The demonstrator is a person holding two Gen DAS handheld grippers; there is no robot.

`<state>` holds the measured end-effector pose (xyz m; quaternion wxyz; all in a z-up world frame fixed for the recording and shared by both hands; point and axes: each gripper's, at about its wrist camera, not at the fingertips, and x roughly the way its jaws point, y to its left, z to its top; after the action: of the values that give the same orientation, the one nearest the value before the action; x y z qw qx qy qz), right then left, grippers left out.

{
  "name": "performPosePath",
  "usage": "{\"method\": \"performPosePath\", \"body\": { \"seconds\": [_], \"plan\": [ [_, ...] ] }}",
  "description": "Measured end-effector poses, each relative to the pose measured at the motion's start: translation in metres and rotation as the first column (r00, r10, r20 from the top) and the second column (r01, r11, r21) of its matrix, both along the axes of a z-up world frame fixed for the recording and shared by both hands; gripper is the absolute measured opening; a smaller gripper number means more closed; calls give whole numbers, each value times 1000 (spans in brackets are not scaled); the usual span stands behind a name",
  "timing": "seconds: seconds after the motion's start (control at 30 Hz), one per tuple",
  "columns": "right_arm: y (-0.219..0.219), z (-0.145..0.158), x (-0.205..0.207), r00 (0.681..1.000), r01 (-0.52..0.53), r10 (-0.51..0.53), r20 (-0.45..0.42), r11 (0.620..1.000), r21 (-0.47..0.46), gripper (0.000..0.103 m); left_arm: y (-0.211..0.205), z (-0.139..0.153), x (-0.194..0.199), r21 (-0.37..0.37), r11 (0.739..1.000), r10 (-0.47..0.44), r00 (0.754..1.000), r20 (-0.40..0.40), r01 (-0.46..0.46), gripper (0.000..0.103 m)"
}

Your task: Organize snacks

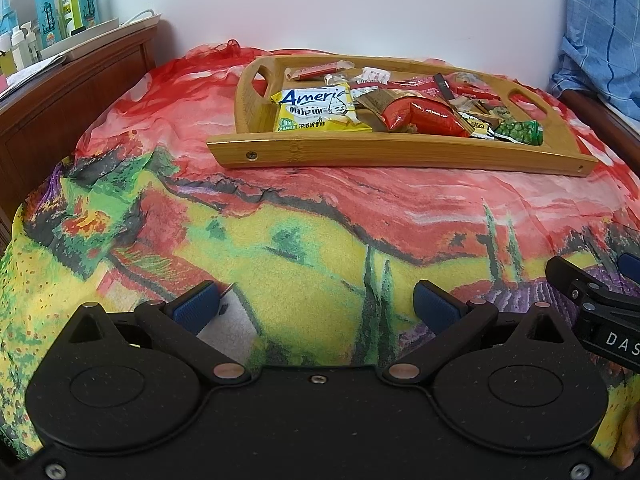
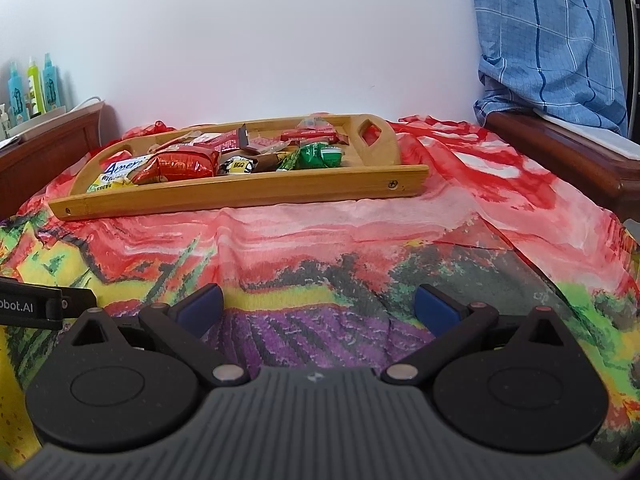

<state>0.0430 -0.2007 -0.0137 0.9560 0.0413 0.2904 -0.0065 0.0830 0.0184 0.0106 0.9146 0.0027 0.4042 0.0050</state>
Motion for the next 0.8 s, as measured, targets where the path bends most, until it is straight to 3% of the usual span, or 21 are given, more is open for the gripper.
{"method": "performPosePath", "body": {
  "seconds": [0.8],
  "plan": [
    [3,-1,0,1000,-4,4,-2,1000,-26,103,0,0,-1,0,1000,-1,1000,14,1,103]
  ]
}}
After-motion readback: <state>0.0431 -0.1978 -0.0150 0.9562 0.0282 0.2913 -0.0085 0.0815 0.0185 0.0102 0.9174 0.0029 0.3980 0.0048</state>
